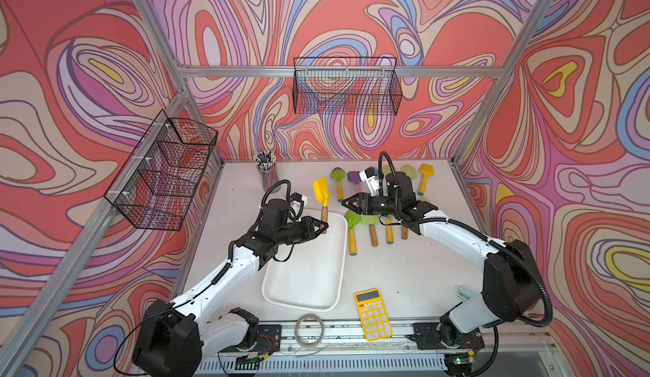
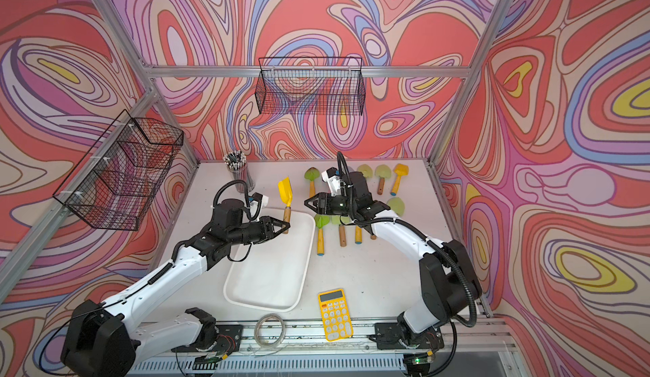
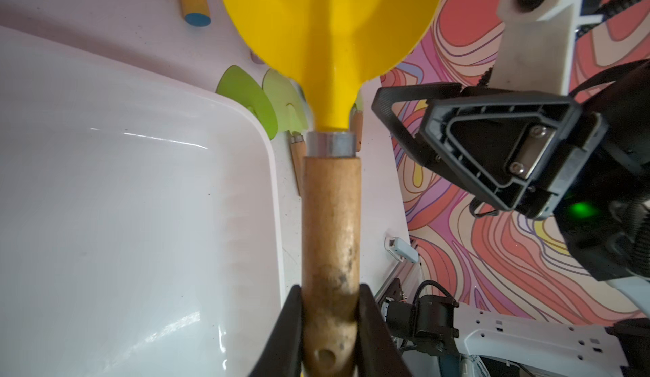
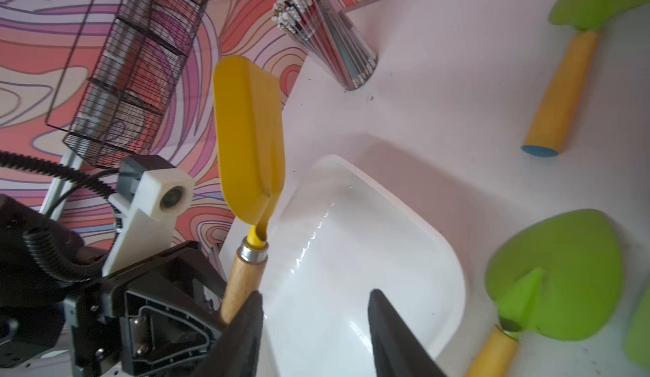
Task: Take the shovel out of the storage box
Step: Place the shovel at the center of the board.
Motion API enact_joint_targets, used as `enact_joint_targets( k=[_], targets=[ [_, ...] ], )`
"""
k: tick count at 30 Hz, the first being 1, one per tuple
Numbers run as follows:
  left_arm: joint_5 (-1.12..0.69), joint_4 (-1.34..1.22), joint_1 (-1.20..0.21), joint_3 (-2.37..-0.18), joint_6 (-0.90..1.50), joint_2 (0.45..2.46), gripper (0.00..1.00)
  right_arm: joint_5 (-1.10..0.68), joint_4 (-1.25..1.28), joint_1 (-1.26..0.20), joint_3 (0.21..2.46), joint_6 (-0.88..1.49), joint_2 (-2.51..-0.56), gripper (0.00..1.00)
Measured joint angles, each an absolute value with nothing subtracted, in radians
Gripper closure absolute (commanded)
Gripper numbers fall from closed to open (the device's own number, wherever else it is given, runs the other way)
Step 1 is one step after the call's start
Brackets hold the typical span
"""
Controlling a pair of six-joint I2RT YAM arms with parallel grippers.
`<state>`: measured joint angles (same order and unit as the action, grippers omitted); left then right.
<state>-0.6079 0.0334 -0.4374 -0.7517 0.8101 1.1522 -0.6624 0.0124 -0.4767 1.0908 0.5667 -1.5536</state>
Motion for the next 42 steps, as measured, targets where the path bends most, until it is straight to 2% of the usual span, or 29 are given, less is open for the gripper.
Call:
enact_joint_targets(
  k=[8, 16, 27, 37, 38, 42],
  targets=[
    [-0.703, -0.089, -0.437, -0.743, 0.881, 1.174, 1.0, -0.813, 0.156, -0.522, 1.087, 0.628, -1.623, 0.48],
    [-0.759, -0.157, -0.437, -0.724, 0.918, 1.174, 1.0, -0.888, 0.263, -0.525, 1.087, 0.694, -1.659, 0.5],
    [-0.786, -0.207, -0.437, -0.692, 0.94, 1.164, 1.0, -0.926, 0.336, -0.525, 1.087, 0.744, -1.661, 0.62],
    [-0.791, -0.226, -0.437, -0.677, 0.93, 1.151, 1.0, -0.932, 0.345, -0.525, 1.087, 0.779, -1.661, 0.79],
    [-0.792, -0.228, -0.437, -0.677, 0.929, 1.151, 0.92, -0.932, 0.346, -0.525, 1.086, 0.783, -1.661, 0.8],
    [-0.785, -0.222, -0.437, -0.676, 0.917, 1.147, 0.44, -0.932, 0.351, -0.525, 1.086, 0.791, -1.661, 0.83]
  ],
)
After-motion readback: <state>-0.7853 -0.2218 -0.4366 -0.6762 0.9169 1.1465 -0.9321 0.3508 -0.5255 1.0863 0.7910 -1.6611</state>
